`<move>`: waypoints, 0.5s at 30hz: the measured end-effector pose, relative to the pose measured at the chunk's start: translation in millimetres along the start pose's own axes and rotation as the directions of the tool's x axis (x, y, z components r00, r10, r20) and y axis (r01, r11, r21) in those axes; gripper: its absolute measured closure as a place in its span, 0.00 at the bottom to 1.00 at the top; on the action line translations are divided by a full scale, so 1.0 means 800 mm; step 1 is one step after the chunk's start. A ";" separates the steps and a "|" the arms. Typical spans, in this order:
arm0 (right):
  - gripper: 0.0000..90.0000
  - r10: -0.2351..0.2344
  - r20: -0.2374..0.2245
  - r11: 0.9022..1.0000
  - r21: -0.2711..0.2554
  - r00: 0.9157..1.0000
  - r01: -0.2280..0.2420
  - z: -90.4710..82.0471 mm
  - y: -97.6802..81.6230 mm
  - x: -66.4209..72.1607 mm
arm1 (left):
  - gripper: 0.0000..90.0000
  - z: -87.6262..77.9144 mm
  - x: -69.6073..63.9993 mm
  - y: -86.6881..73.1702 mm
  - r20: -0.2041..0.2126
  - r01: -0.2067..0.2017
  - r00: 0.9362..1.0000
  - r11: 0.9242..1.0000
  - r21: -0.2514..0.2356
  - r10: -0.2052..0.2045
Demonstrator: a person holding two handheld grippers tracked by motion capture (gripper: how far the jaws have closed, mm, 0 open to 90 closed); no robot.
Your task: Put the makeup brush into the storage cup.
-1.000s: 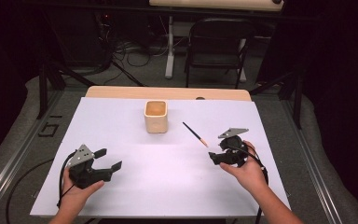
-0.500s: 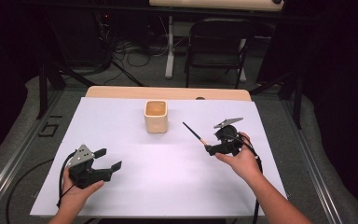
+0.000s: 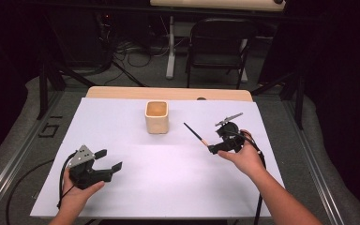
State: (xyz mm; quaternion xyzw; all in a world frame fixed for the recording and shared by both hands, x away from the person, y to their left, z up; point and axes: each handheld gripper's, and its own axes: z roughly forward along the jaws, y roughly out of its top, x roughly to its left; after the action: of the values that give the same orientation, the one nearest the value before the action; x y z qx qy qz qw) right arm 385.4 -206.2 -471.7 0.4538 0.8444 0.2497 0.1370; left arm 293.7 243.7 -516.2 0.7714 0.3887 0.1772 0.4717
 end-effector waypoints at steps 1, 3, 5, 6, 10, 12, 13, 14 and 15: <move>0.32 -0.007 0.005 1.000 0.015 1.000 0.007 -0.001 0.002 -0.001 | 0.22 0.000 0.000 0.000 0.000 0.001 1.000 1.000 0.001 -0.001; 0.32 -0.015 0.008 0.999 0.043 1.000 0.015 -0.001 0.006 -0.003 | 0.22 0.000 0.000 0.000 0.000 0.000 1.000 1.000 0.002 0.000; 0.32 0.006 -0.008 1.000 0.006 1.000 -0.006 0.005 0.007 -0.005 | 0.22 0.001 0.000 0.000 0.005 -0.001 1.000 1.000 0.005 0.001; 0.32 0.006 -0.008 1.000 0.006 1.000 -0.006 0.005 0.007 -0.005 | 0.22 0.001 0.000 0.000 0.005 -0.001 1.000 1.000 0.005 0.001; 0.32 -0.029 0.016 0.992 0.122 0.999 0.027 0.005 0.014 -0.008 | 0.23 0.002 0.000 -0.001 0.007 0.002 1.000 1.000 0.005 -0.002; 0.32 -0.031 0.016 0.992 0.124 0.999 0.029 0.009 0.015 -0.008 | 0.23 0.002 0.000 -0.001 0.006 0.003 1.000 1.000 0.006 -0.003; 0.32 -0.033 0.010 0.990 0.141 0.999 0.031 0.010 0.016 -0.008 | 0.23 0.002 0.000 -0.001 0.007 0.003 1.000 1.000 0.007 -0.003; 0.32 -0.032 0.007 0.988 0.152 0.999 0.030 0.012 0.018 -0.009 | 0.23 0.002 0.000 -0.001 0.007 0.003 1.000 1.000 0.007 -0.003; 0.32 -0.027 0.008 0.986 0.166 1.000 0.026 0.014 0.018 -0.010 | 0.23 0.002 0.000 -0.001 0.006 0.003 1.000 1.000 0.008 -0.003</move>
State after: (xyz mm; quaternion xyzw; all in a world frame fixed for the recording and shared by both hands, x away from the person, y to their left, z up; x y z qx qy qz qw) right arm 405.3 -202.6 -473.2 0.4536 0.8675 0.1742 0.1063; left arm 294.3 242.7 -517.5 0.7733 0.3889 0.1726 0.4701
